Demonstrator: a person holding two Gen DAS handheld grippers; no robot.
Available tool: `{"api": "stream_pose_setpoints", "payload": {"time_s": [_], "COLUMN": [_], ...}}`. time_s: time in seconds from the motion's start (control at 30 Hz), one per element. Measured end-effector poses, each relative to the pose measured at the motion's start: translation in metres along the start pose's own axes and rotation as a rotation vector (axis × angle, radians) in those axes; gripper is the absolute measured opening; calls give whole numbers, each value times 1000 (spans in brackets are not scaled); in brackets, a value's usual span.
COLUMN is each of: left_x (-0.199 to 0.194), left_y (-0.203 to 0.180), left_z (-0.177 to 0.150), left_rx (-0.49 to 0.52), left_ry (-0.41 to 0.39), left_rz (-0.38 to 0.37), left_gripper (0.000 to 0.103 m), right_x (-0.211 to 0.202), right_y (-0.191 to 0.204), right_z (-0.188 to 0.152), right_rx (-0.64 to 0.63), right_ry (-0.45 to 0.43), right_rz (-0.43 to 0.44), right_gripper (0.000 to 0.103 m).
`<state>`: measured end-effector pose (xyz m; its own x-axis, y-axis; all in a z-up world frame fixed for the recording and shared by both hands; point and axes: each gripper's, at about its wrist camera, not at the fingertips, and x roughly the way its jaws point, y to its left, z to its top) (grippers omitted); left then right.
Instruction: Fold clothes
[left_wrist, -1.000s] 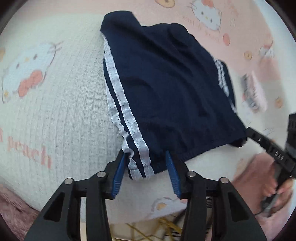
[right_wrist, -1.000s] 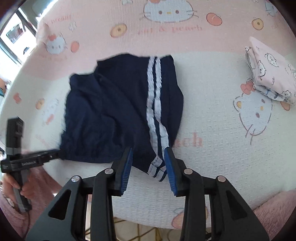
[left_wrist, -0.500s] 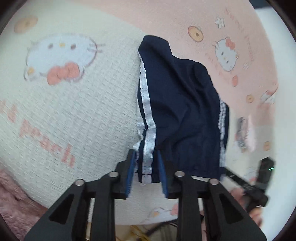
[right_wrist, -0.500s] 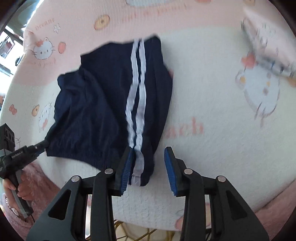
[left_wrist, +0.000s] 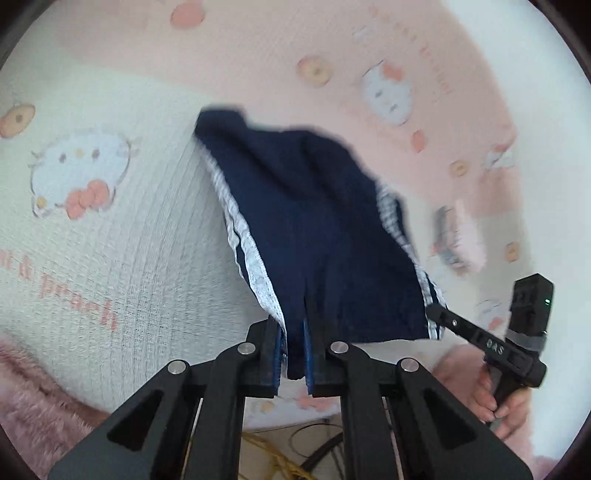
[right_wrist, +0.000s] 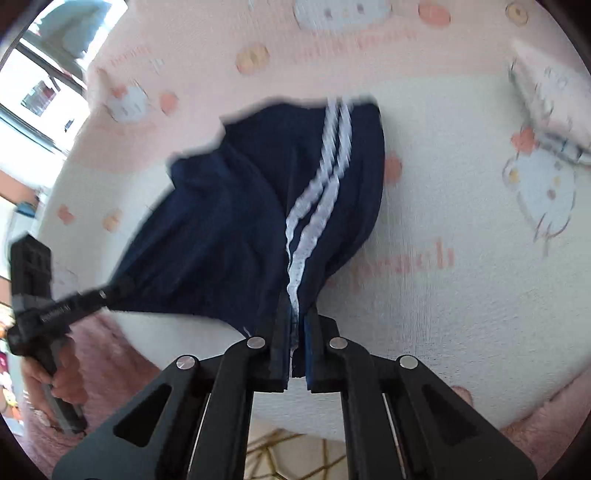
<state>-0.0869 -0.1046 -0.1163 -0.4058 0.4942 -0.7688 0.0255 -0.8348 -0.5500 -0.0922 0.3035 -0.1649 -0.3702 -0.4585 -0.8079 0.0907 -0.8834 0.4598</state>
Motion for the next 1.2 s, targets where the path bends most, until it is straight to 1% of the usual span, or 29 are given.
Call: {"api": "stream_pose_setpoints", "payload": {"time_s": [0.1, 0.13, 0.17, 0.23, 0.3, 0.37, 0.4, 0.47, 0.5, 0.53, 0.57, 0.6, 0.63, 0.7, 0.73, 0.77, 0.83, 0.9, 0.97, 1.03, 1.07, 1.1, 1.13, 1.2], "left_x": [-60, -77, -87, -93, -94, -93, -102, -129, -136, -140, -144, -147, -145, -122, -101, -79, -39, 0, 35, 67, 77, 77, 73, 59], "left_y": [-22, -30, -35, -37, -42, -66, -78, -94, -96, -94, -91, -89, -82, -61, -52, -41, -14, 14, 36, 58, 65, 67, 68, 67], "left_z": [14, 19, 26, 48, 70, 86, 91, 92, 92, 92, 92, 92, 89, 78, 69, 58, 27, -4, -23, -40, -45, -44, -41, -27], "left_rx": [31, 43, 51, 35, 22, 42, 74, 156, 166, 163, 159, 155, 137, 73, 45, 15, -34, -75, -108, -140, -150, -155, -156, -140], "left_ry": [-84, -107, -120, -114, -115, -164, -201, -296, -322, -330, -338, -345, -333, -255, -204, -149, -15, 124, 250, 371, 409, 414, 404, 356], "left_rz": [-114, -136, -134, -111, -100, -124, -140, -165, -163, -158, -153, -147, -143, -128, -109, -84, -28, 34, 99, 156, 174, 173, 159, 119], "left_gripper": [9, 9, 9, 9, 9, 9, 9, 9, 9, 9, 9, 9, 9, 9, 9, 9, 9, 10, 11, 16, 19, 26, 39, 56], "right_x": [-71, -95, -113, -131, -125, -139, -147, -169, -179, -188, -195, -197, -198, -186, -169, -153, -119, -74, -26, 6, 20, 24, 21, 14], "right_y": [19, 28, 35, 44, 44, 35, 33, 58, 70, 82, 85, 84, 82, 75, 69, 63, 49, 26, 1, -20, -30, -34, -33, -29], "right_z": [20, 25, 32, 47, 65, 83, 91, 94, 95, 95, 94, 91, 88, 75, 64, 54, 32, 3, -19, -32, -37, -37, -33, -25], "right_rx": [-3, -18, -32, -45, -51, -16, -8, -84, -120, -151, -152, -139, -126, -85, -72, -59, -33, 5, 61, 130, 160, 167, 145, 99], "right_ry": [-155, -210, -249, -289, -275, -273, -280, -384, -437, -486, -508, -515, -518, -458, -407, -357, -251, -82, 94, 211, 263, 273, 261, 235], "right_rz": [93, 117, 129, 92, 32, 69, 85, 81, 80, 82, 99, 106, 112, 103, 78, 53, 2, -67, -98, -115, -124, -134, -147, -175], "right_gripper": [4, 4, 4, 4, 4, 4, 4, 4, 4, 4, 4, 5, 5, 6, 6, 6, 6, 6, 9, 12, 14, 15, 15, 17]}}
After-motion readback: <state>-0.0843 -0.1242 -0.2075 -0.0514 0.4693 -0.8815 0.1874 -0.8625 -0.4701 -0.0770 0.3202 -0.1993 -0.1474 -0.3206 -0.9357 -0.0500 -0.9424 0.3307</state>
